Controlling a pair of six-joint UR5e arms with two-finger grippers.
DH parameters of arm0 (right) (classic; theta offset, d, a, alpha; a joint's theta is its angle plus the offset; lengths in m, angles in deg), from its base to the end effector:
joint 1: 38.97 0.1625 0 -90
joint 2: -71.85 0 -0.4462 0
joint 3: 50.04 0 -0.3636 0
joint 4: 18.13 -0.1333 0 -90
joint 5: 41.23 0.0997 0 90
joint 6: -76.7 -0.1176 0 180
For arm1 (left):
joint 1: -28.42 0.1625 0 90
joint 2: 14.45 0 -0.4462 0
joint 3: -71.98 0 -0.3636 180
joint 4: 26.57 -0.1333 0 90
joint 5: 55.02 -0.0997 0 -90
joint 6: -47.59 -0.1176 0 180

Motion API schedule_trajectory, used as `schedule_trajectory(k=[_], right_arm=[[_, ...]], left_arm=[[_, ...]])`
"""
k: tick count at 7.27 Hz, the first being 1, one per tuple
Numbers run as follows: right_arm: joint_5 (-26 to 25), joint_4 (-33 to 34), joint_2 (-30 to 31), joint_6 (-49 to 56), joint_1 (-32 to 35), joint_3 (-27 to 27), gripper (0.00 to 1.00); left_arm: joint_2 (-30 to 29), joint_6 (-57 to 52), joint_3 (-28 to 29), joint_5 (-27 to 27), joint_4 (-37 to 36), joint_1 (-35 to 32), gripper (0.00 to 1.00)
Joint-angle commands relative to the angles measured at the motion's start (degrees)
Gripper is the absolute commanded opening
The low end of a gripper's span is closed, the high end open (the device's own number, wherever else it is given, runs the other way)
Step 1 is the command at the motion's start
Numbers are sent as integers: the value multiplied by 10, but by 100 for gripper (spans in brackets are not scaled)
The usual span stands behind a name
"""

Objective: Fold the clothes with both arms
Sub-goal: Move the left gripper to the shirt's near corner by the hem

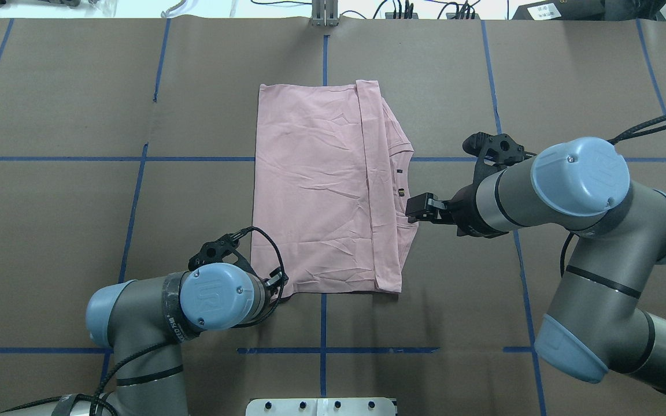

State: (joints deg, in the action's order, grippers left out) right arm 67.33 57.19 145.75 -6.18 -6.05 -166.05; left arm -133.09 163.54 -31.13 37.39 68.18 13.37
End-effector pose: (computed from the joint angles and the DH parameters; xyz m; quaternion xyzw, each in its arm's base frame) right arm -0.4023 -0.3747 0.3250 0.0274 -0.4895 0.1191 0.8634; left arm 0.5837 -0.2899 0.3206 -0.0567 0.3910 -0.3139 0.8633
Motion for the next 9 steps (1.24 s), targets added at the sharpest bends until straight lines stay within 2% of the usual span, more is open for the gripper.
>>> schedule_trajectory(k=[1,5,7,8,9], right_arm=[[0,0,-1,0,1,0,100],[1,1,-1,0,2,2,100],[1,1,-1,-4,1,8,100],[1,-2,-2,-49,-2,23,100],[-1,-4,-34,-99,-6,58,100]], left_arm=[[-1,-4,-1,1,0,0,0],[0,-12,-37,4,-15,0,0],[1,-12,-37,4,-13,-1,0],[1,-21,-37,4,-12,-2,0],[1,-47,-37,2,-12,-5,0]])
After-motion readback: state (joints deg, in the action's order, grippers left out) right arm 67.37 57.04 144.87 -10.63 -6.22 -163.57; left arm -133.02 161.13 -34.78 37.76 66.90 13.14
